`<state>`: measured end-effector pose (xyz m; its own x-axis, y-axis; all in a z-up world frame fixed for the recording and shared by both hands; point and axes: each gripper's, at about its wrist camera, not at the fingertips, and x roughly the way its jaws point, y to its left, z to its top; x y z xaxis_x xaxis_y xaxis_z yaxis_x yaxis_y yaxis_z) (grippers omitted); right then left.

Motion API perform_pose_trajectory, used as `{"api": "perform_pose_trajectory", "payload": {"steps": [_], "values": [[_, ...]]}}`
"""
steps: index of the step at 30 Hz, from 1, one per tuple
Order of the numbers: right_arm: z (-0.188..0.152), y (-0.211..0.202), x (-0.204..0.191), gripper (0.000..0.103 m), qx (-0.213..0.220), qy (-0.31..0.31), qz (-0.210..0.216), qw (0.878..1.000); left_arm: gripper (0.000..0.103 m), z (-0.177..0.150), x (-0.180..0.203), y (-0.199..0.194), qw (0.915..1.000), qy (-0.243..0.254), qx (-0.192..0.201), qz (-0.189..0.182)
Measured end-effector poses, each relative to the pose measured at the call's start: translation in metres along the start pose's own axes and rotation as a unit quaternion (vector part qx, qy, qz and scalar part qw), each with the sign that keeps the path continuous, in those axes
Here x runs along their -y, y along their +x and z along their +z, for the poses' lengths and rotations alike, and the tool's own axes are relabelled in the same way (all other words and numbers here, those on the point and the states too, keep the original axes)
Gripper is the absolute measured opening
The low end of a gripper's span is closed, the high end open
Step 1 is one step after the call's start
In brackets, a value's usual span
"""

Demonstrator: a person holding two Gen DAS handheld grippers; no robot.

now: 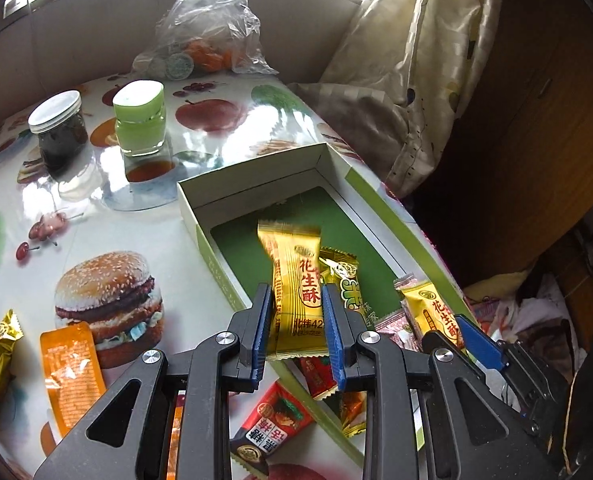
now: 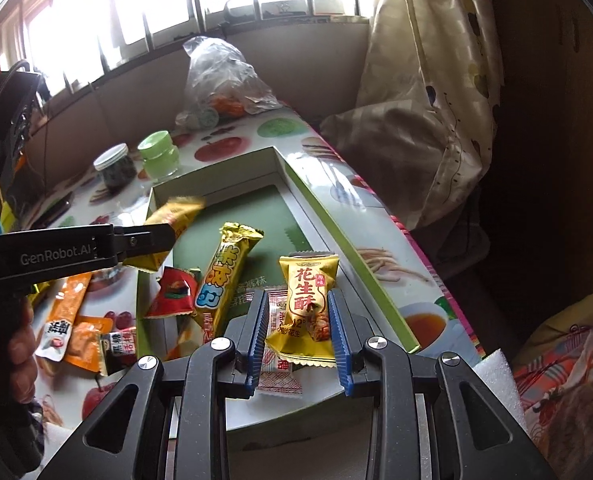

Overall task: Organize snacks
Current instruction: 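Carry both yellow peanut-crisp packets over the green box, then open the right tool dropping its packet in the box while the left tool releases its packet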

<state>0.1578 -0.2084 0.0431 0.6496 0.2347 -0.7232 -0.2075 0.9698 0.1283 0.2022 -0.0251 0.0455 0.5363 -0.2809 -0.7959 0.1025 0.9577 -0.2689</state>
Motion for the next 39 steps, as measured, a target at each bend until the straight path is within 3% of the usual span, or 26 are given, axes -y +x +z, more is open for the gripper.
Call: {"api": "perform_pose_trajectory", "payload": {"steps": [16, 27, 30, 39], "values": [[-0.001, 0.012, 0.001, 0.029, -0.005, -0.014, -0.019, 1.000, 0.026, 0.001, 0.002, 0.012, 0.9999, -0.003, -0.013, -0.001], [-0.002, 0.014, 0.002, 0.040, -0.005, -0.004, -0.028, 1.000, 0.027, -0.002, 0.002, 0.008, 1.0000, 0.002, -0.008, 0.000], [-0.002, 0.012, 0.001, 0.043, -0.003, -0.005, -0.028, 1.000, 0.034, -0.003, 0.002, 0.004, 1.0000, 0.002, -0.006, -0.006], [-0.006, 0.001, -0.003, 0.046, 0.003, 0.005, -0.018, 1.000, 0.038, -0.008, -0.001, -0.018, 0.9999, 0.000, 0.015, -0.001]]}}
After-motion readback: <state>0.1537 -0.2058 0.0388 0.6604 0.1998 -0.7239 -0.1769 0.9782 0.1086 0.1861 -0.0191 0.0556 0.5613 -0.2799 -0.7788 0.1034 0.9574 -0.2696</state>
